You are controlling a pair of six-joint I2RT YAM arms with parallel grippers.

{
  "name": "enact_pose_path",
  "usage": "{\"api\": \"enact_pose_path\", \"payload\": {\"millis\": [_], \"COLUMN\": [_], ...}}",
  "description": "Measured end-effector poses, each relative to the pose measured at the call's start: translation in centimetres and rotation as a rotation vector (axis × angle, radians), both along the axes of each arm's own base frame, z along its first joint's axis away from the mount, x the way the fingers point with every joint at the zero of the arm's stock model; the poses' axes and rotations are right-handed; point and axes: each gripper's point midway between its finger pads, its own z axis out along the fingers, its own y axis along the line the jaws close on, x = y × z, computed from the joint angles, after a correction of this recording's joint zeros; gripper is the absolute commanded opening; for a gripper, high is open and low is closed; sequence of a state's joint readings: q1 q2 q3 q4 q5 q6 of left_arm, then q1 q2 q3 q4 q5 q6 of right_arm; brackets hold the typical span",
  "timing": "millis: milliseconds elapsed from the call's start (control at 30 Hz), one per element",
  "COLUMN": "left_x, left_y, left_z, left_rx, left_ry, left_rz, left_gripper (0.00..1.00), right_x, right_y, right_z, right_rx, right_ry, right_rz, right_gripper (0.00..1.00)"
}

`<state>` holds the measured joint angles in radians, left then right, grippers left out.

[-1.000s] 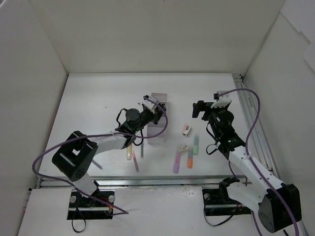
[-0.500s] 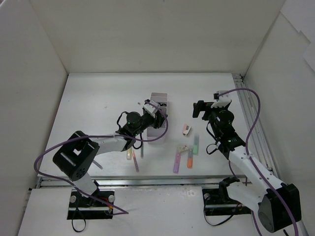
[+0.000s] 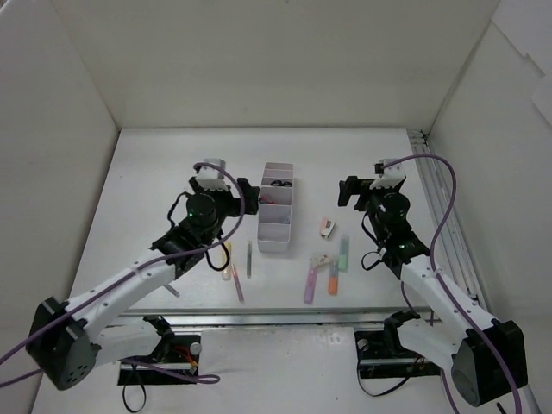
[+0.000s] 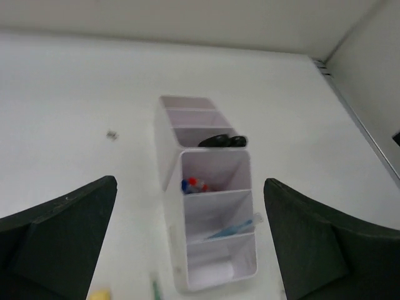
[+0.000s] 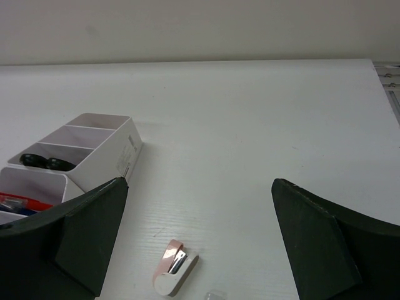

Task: Sort the stationery into containers
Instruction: Place the pen in the storage box, then move the pen to the center of the board.

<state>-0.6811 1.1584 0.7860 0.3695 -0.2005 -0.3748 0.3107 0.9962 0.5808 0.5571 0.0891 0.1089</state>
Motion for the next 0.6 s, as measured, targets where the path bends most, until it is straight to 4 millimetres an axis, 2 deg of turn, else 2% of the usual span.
{"api": "enact_pose_path", "payload": {"millis": [100,133,167,233,333,467,600], "left_x": [-1.1,-1.7,-2.1,-4.0,-7.5,-11.9,-13.5], "left_y": [5.9,8.7,10.2,14.8,19.6,23.6,25.2], "left_z": [-0.5,-1.5,-2.3,-5.4,-10.3,-15.8,-17.7], "left_rx": [-0.095,-0.142,-0.155,-0.176,-0.179,-0.19,-0.21], "left_ry": [0.211,0.3,0.344,0.483,0.653,0.834,0.896], "left_rz": [0.258,0.386,0.449,0.641,0.848,1.036,1.129], "left_gripper": [1.0,1.0,1.0,0.99,0.99,0.99,0.98], "right_x": [0.4,0.6,0.7,0.9,1.1,1.2,1.2], "right_y": [-0.2,-0.2,-0.2,-0.3,-0.5,-0.9,-1.2], "right_z": [-1.1,-1.6,-2.1,-2.9,-3.5,-3.5,-3.6], "right_rx": [-0.003,-0.002,-0.001,0.0,0.006,0.016,0.018], "right_ry": [0.03,0.045,0.059,0.084,0.102,0.103,0.107], "right_rz": [-0.01,-0.013,-0.016,-0.022,-0.031,-0.048,-0.063], "right_gripper": [0.98,0.98,0.98,0.98,0.98,0.98,0.98]}}
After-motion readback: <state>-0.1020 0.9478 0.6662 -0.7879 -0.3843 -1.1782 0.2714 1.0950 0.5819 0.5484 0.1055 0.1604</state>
